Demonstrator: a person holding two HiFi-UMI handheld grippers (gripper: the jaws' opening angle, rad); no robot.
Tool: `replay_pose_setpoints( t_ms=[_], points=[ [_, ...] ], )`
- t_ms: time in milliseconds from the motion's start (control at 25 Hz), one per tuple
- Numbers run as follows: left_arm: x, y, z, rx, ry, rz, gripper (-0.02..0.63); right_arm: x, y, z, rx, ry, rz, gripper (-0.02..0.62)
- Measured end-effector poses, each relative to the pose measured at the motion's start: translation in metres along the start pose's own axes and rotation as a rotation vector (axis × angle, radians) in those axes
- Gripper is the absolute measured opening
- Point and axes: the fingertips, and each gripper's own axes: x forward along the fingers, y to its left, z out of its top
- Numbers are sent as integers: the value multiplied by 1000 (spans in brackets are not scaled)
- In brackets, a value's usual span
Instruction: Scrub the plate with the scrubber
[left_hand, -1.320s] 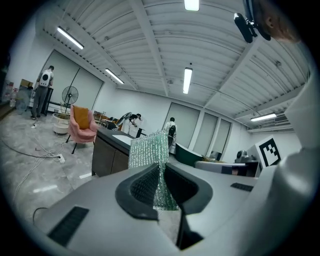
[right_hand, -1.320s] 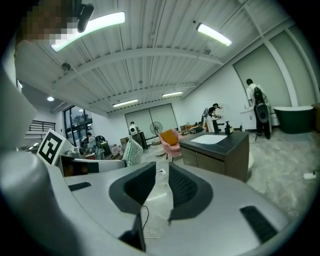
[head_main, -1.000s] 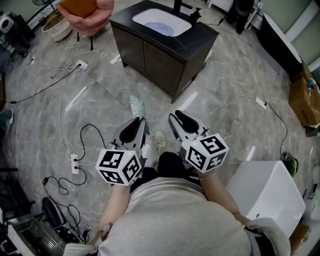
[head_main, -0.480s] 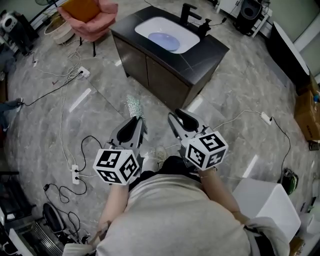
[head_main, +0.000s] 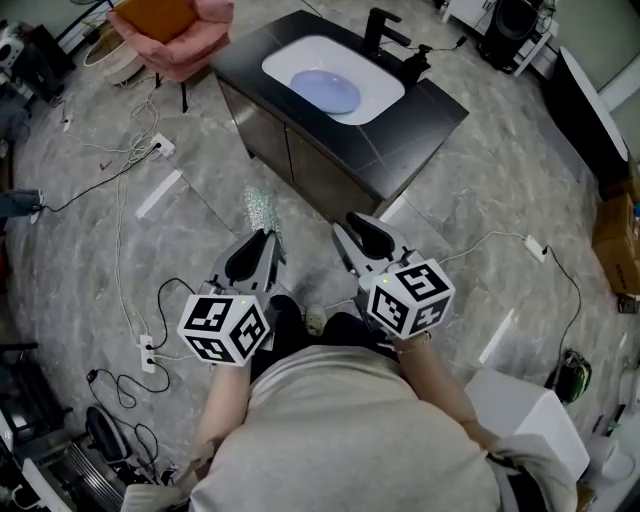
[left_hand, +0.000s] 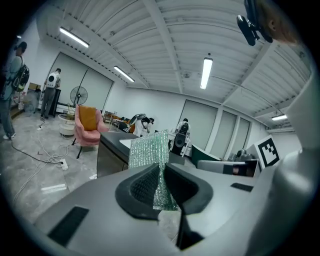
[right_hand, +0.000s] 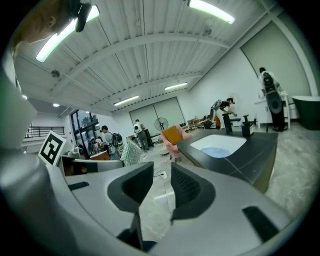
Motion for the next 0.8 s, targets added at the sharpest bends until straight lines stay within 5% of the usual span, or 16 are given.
replay_pose_setpoints(
  t_ms=[320, 800],
  points=[
    [43, 28, 4, -7, 34, -10, 58, 34, -25, 2, 35, 10, -28, 104],
    [155, 94, 57, -23, 99, -189, 58, 144, -59, 41, 75, -1, -140, 106]
  ],
)
